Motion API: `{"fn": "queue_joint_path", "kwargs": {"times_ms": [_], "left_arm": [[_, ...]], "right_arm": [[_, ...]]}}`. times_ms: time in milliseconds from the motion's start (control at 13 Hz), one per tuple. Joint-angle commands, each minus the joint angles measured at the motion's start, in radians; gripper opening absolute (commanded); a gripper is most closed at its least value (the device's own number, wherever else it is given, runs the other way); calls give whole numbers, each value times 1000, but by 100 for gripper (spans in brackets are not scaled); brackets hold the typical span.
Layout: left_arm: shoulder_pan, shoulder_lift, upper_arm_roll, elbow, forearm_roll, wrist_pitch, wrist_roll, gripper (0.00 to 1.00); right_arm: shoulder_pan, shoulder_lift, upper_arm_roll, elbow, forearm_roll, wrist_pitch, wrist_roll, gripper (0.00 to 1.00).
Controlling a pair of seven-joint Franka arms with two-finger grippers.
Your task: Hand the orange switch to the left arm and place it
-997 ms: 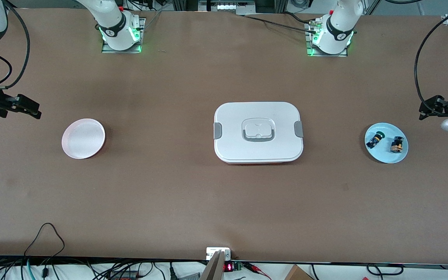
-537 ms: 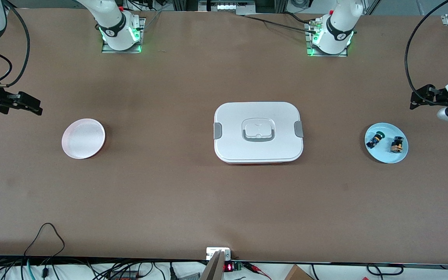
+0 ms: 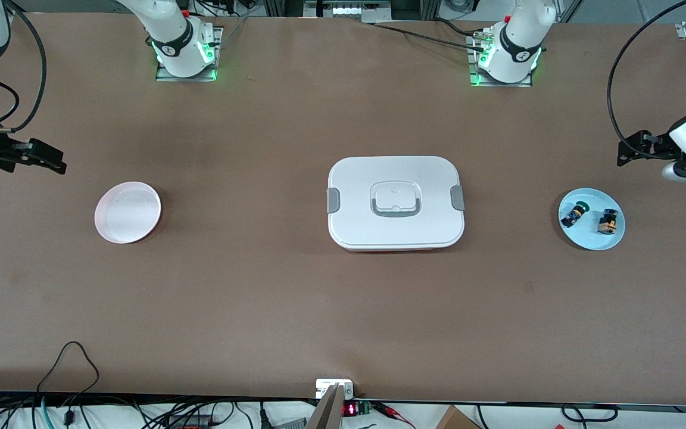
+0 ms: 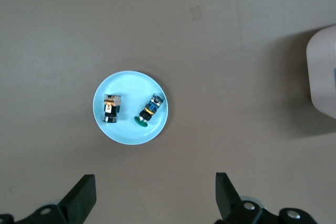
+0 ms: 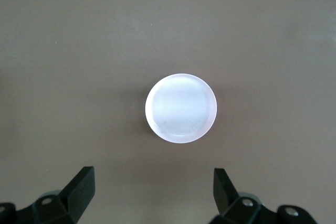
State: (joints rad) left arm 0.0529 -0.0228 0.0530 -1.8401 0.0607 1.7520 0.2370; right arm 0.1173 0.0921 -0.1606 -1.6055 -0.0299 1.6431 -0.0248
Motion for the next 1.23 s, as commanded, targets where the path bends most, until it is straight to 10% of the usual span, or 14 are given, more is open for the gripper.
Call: {"fn": "queue_joint_path", "kwargs": {"times_ms": [0, 1150], "left_arm": [[5, -37, -2, -34, -21, 9, -89, 100], [-7, -2, -9, 44, -35, -105, -136, 100]], "right_arm": [[-1, -6, 3, 16, 5, -26, -12, 100], [-4, -6, 1, 19, 4, -26, -10, 100]]}}
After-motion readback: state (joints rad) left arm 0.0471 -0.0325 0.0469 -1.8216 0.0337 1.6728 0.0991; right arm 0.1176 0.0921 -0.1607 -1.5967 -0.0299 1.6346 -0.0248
